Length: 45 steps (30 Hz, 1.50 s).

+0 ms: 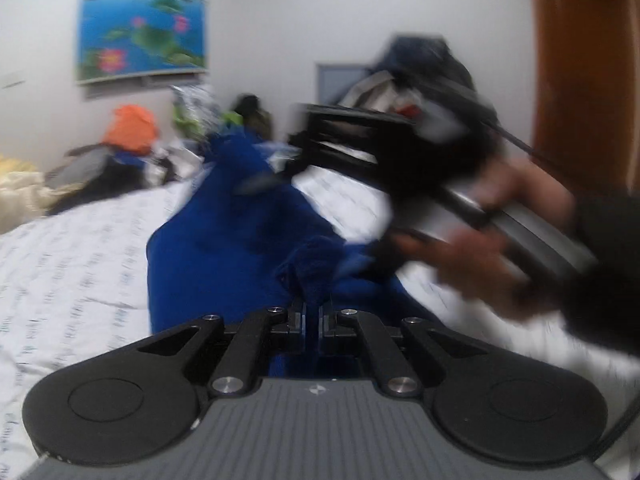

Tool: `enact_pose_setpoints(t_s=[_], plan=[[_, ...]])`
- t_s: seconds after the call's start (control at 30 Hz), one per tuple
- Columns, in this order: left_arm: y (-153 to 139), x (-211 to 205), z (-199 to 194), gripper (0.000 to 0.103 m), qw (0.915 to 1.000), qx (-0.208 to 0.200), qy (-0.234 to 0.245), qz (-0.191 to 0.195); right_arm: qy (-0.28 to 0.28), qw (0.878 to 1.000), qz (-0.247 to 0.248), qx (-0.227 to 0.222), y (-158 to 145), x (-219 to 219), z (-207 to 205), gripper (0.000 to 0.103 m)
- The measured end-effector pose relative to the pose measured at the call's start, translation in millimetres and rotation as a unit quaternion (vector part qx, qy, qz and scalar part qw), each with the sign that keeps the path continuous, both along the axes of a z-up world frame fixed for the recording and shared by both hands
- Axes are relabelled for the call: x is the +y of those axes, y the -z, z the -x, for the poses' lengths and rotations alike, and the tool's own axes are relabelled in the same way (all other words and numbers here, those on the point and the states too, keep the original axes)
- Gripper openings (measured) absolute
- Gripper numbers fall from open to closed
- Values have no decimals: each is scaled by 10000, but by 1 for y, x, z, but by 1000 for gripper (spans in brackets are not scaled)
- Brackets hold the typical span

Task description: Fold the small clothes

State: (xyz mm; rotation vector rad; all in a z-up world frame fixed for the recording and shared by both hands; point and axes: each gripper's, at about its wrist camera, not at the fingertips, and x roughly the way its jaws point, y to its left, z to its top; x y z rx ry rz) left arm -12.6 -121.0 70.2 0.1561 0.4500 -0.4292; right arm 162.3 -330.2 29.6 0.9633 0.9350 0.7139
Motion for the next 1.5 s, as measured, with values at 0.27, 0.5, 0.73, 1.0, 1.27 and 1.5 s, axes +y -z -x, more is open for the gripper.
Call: enact_pose_setpoints(t_s=[0.27, 0.5, 0.73, 1.0, 1.27, 1.5], plan=[[21, -11, 4, 5, 9981, 171, 426, -407, 139, 9990, 419, 84, 21, 5, -26, 33], [37, -40, -5, 4, 9925, 241, 1050, -579, 116, 9819, 1662, -904, -7, -1, -14, 8], [36, -2, -21, 84, 9876, 911, 1246, 293, 782, 9824, 1625, -478, 22, -46, 3, 21], [33, 98, -127, 91, 9732, 1633, -589, 1507, 1400, 9708, 1912, -375, 19, -63, 4, 88], [61, 110, -207, 20, 9386, 2495, -876, 2218, 1106, 9639, 2352, -578, 21, -23, -14, 17], [-7, 152, -167, 19, 9703, 1515, -966, 1620, 867, 9745, 1743, -1118, -21, 16, 8, 16]])
